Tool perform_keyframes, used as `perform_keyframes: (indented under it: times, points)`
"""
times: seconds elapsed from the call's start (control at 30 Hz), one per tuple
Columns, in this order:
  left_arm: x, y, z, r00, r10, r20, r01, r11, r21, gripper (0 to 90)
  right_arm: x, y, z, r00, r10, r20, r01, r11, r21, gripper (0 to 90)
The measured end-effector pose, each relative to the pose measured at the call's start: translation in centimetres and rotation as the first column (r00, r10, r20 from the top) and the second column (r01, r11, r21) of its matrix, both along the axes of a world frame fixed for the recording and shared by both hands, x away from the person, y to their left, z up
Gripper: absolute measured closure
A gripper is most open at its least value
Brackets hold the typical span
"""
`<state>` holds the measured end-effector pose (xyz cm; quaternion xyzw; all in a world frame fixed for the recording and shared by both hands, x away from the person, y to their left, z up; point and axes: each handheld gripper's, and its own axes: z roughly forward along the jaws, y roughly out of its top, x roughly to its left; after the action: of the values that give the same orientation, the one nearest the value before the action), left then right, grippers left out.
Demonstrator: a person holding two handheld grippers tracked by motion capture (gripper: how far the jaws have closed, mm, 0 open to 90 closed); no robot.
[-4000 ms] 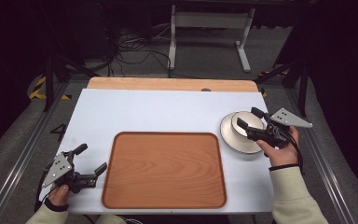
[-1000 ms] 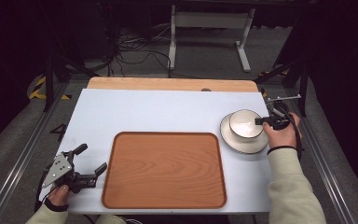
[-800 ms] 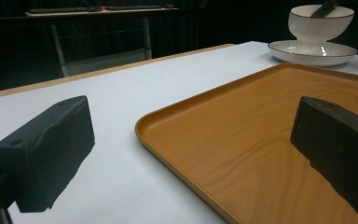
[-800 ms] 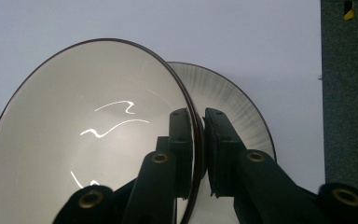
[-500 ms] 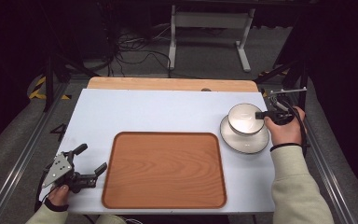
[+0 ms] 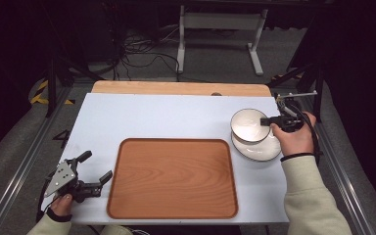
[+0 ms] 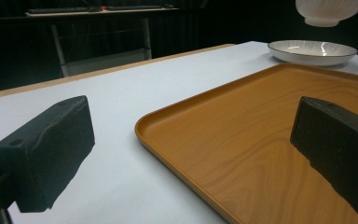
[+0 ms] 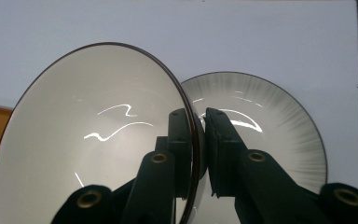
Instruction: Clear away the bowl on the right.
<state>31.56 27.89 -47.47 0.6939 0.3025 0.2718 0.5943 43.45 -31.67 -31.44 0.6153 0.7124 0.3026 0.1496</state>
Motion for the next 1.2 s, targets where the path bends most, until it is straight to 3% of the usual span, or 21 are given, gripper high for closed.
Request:
perform_keyframes:
  times: [0.3,0.5,1.07,1.2]
  points:
    - [0.0,0.0,0.0,1.0,-0.001,0.001,0.001,1.0,0.002,0.2,-1.1,3.7,0.5,0.9963,0.085,-0.012,-0.085,0.996,0.016,80.7]
    - [0.0,0.0,0.0,1.0,-0.001,0.001,0.001,1.0,0.002,0.2,-1.7,6.3,0.7,0.9889,0.148,-0.011,-0.148,0.989,0.025,80.6]
    - [0.0,0.0,0.0,1.0,0.0,0.003,0.0,1.0,-0.003,0.2,-3.3,12.0,1.1,0.9581,0.286,-0.013,-0.285,0.957,0.055,80.3]
    - [0.0,0.0,0.0,1.0,-0.001,0.005,0.001,1.0,0.0,0.2,-3.7,13.6,1.2,0.9434,0.331,-0.009,-0.33,0.941,0.071,80.3]
